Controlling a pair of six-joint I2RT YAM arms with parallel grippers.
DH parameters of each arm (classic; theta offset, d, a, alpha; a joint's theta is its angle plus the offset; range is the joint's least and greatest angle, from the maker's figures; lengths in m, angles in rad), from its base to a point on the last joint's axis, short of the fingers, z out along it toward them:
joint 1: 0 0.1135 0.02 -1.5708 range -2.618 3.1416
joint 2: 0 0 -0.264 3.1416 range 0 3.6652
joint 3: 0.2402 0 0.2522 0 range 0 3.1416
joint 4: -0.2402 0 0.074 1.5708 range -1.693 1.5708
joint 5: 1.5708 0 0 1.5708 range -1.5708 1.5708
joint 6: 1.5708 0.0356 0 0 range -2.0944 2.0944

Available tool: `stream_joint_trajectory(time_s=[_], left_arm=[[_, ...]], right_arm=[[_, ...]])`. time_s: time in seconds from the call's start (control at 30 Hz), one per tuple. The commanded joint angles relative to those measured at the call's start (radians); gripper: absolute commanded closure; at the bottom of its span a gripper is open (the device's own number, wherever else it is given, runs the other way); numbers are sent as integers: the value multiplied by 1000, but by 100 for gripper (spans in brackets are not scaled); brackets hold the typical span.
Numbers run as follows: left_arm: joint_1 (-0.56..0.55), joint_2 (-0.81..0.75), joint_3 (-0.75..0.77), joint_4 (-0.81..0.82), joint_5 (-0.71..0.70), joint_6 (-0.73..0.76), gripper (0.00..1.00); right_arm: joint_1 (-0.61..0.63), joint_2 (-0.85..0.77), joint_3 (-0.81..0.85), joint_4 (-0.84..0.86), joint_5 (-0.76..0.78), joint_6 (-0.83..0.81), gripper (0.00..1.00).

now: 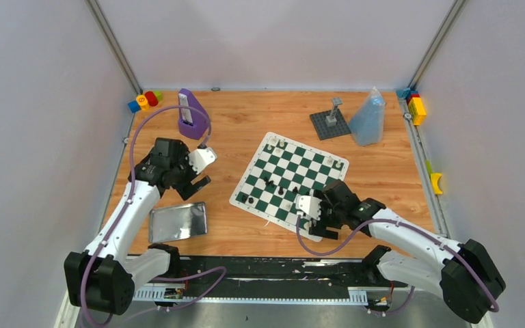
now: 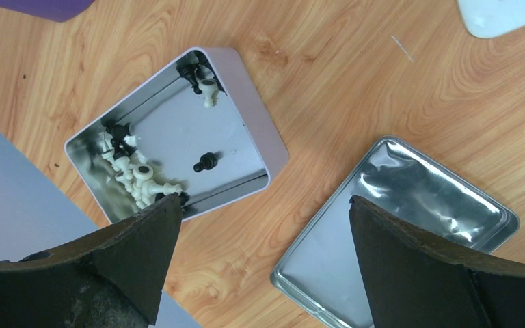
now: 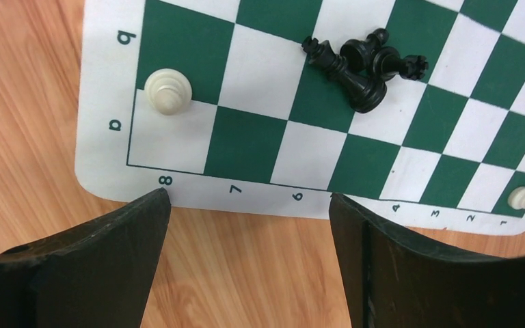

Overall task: Set up the chess pieces on the board
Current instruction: Adjust the chessboard at the center of the board.

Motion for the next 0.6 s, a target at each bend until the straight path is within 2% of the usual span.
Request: stream_joint_trajectory(time_s=[0.0,0.3,0.57], left_arm=[[-15,15,36,40,41,-43,0],[-92,123,39,95,116,-122,0],[-215,271,55,204,92,-143,0]], right_arm=[[-55,-29,30,-210,-34,-73,12],[-89,-71,117,-250,-120,-4,12],[-108,-103,166,-196,-128,78,13]])
